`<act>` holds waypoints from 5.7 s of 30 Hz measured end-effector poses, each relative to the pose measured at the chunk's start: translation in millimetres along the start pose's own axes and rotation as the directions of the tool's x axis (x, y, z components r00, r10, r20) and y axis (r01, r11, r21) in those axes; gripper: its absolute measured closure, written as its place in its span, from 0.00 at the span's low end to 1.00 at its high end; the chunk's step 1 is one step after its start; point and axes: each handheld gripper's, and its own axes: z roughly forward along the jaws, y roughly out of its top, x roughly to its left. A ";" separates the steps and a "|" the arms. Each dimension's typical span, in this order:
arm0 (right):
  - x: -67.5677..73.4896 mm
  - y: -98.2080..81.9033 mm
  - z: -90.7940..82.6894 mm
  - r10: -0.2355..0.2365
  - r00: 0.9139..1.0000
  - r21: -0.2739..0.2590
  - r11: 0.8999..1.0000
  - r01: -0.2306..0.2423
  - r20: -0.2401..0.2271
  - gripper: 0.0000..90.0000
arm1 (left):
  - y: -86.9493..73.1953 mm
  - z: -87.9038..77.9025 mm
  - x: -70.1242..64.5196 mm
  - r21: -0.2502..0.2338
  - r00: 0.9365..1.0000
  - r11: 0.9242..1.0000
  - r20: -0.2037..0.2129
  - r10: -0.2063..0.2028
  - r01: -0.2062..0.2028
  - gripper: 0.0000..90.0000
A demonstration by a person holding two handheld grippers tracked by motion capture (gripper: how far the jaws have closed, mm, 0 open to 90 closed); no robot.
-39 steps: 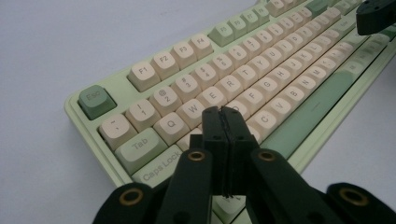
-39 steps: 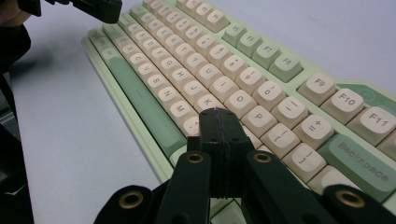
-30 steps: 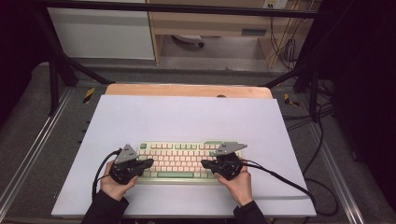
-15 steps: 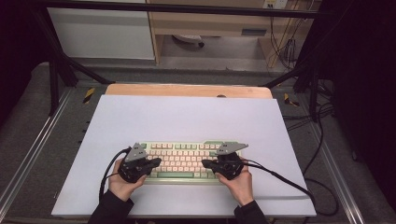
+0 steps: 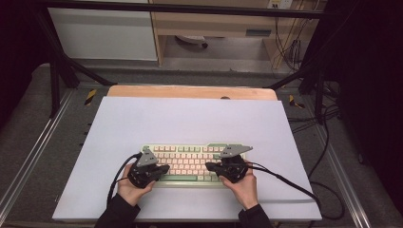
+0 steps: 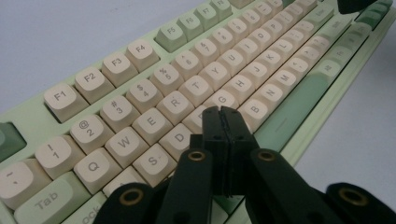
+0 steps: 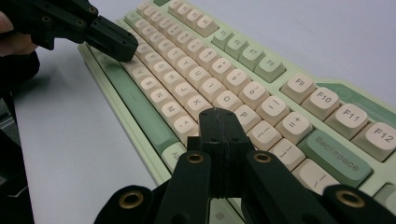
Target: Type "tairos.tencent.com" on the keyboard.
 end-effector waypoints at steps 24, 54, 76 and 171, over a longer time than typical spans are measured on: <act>-0.8 -1.4 2.8 0.002 1.000 0.005 1.000 -0.002 -0.007 1.00 | -8.0 -12.2 5.8 -0.035 1.000 0.999 0.006 -0.014 0.014 1.00; 3.3 12.3 21.7 0.036 0.999 -0.007 0.999 -0.036 -0.003 1.00 | -16.6 -31.3 21.8 -0.063 0.999 0.997 -0.006 -0.047 0.047 0.99; -2.6 18.1 47.3 0.065 0.997 0.027 0.997 -0.067 0.048 1.00 | -16.5 -31.6 21.9 -0.065 0.999 0.997 -0.006 -0.043 0.042 1.00; -1.5 13.2 1.4 0.020 0.999 -0.027 0.999 -0.018 0.050 0.70 | -14.2 -44.4 30.5 -0.109 0.998 0.992 -0.021 -0.060 0.058 0.71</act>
